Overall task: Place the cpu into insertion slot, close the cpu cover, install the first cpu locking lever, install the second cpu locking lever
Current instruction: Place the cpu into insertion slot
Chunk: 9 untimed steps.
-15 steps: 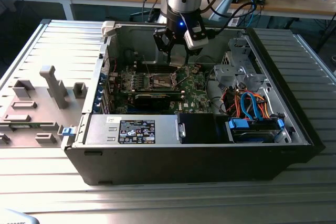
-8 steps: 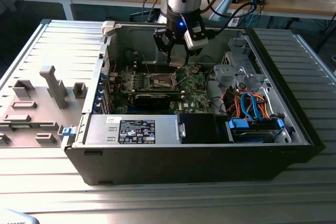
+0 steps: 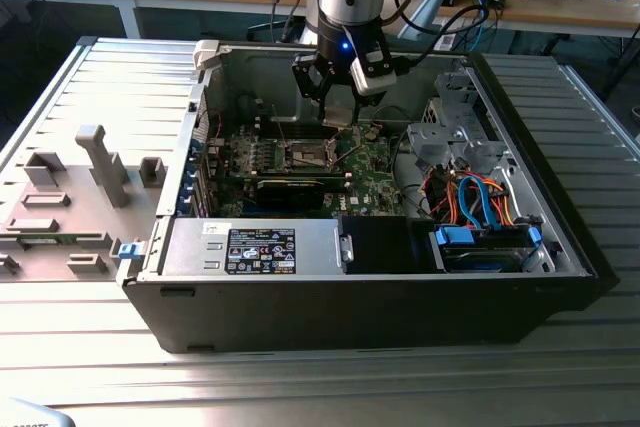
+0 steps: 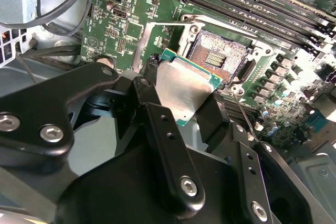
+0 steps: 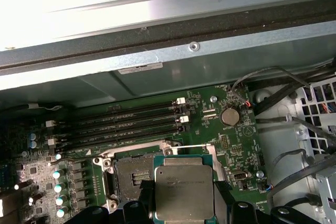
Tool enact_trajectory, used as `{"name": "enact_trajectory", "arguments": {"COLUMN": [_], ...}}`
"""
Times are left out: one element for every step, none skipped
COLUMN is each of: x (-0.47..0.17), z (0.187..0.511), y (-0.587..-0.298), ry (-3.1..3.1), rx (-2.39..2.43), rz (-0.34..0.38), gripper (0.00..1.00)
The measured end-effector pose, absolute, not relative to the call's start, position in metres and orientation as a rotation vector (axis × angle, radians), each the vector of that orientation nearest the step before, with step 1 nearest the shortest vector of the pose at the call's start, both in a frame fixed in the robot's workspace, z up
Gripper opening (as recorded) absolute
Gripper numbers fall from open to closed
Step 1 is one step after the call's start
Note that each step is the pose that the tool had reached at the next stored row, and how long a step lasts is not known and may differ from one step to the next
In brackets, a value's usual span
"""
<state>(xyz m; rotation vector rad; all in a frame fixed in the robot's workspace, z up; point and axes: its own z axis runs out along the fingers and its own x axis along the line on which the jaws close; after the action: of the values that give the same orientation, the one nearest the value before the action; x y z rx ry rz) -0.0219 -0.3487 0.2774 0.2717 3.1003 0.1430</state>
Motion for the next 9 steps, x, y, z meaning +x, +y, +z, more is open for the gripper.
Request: {"name": "enact_trajectory", "arguments": {"x": [-0.0219, -0.0219, -0.0219, -0.0219, -0.0219, -0.0219, -0.0219, -0.0219, -0.0219], "z": [0.2774, 0.2771, 0.2763, 0.2762, 0.2762, 0.2761, 0.2761, 0.2761, 0.2761], "y": [-0.3487, -0.3487, -0.3487, -0.3487, -0.3487, -0.3487, -0.3487, -0.3487, -0.3487], "ry": [3.100, 3.099, 3.098, 3.098, 3.098, 3.098, 3.098, 3.098, 3.098], "rx": [0.272, 0.281, 0.288, 0.289, 0.289, 0.290, 0.291, 0.292, 0.293], "rz": [0.143, 0.143, 0.142, 0.142, 0.142, 0.142, 0.142, 0.142, 0.142], "gripper": [0.54, 0.54, 0.54, 0.54, 0.54, 0.54, 0.54, 0.54, 0.54]}}
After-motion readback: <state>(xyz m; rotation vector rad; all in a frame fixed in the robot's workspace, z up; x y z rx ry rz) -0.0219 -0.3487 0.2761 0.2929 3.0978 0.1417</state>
